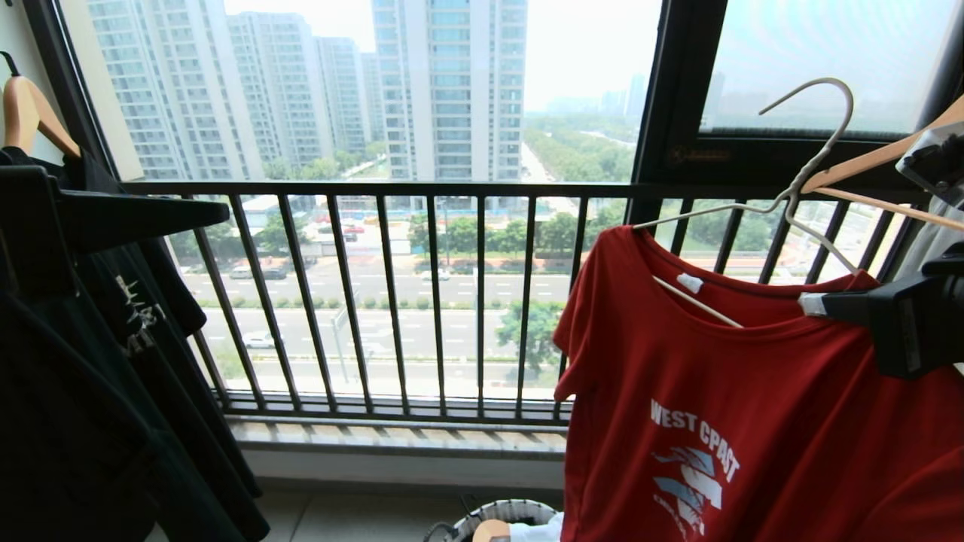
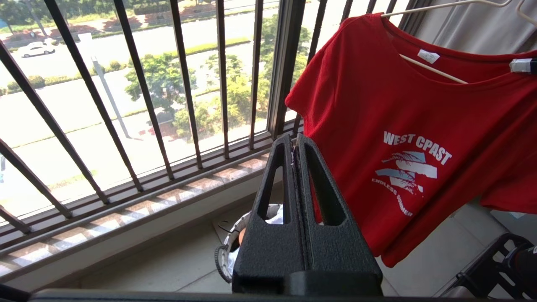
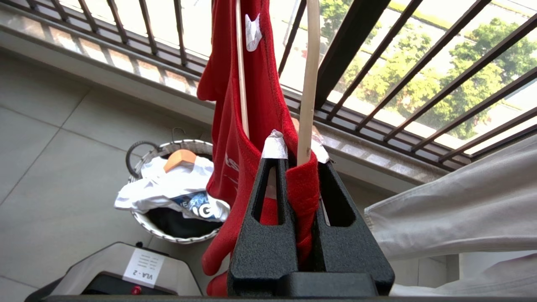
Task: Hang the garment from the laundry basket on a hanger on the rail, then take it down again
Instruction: Hang the clothes rack on the clothesline
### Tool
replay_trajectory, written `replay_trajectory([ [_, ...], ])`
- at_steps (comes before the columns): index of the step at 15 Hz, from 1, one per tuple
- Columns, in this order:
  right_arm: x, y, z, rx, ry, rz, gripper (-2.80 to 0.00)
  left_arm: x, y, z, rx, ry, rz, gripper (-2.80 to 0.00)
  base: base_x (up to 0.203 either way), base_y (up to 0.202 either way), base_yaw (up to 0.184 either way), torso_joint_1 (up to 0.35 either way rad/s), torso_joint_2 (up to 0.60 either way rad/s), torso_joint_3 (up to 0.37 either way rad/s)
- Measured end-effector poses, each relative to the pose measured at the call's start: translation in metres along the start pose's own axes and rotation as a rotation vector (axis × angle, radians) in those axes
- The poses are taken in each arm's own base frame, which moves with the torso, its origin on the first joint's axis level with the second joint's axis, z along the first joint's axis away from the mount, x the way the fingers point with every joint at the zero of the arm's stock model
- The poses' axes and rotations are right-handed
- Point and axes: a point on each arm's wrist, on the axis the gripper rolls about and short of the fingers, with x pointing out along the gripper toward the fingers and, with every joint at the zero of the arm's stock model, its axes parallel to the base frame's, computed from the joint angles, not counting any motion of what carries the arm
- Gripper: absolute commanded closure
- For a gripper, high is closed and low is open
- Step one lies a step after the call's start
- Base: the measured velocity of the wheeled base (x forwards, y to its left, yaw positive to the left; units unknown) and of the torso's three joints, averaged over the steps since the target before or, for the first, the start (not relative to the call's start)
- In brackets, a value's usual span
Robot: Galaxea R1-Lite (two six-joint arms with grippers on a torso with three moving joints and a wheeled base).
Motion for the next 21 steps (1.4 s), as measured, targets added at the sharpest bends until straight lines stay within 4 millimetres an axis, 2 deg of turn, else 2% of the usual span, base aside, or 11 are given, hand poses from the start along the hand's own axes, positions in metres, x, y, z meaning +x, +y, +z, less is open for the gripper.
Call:
replay_trajectory([
  [5, -0.002, 0.000, -0.008, -0.003, 0.012, 0.004, 0.00, 0.001, 0.000, -0.001, -0.002, 0.005, -0.007, 0.00, 0.000, 0.000, 0.000, 0.212, -0.46, -0.251],
  [10, -0.002, 0.001, -0.011, -0.010, -0.036, 0.008, 0.00, 0.002, -0.003, -0.002, -0.002, 0.012, -0.030, 0.00, 0.000, 0.000, 0.000, 0.010, -0.02, -0.012],
  [13, 0.001, 0.008, -0.010, -0.031, -0.040, 0.036, 0.00, 0.002, -0.004, -0.002, -0.001, 0.012, -0.038, 0.00, 0.000, 0.000, 0.000, 0.000, 0.00, 0.000],
  [17, 0.021, 0.029, 0.006, -0.059, -0.123, -0.014, 0.00, 0.003, -0.005, -0.002, -0.001, 0.011, -0.039, 0.00, 0.000, 0.000, 0.000, 0.000, 0.00, 0.000],
  [21, 0.033, 0.052, 0.040, -0.064, -0.214, -0.060, 0.00, 0.003, -0.004, -0.002, -0.001, 0.012, -0.037, 0.00, 0.000, 0.000, 0.000, 0.000, 0.00, 0.000],
])
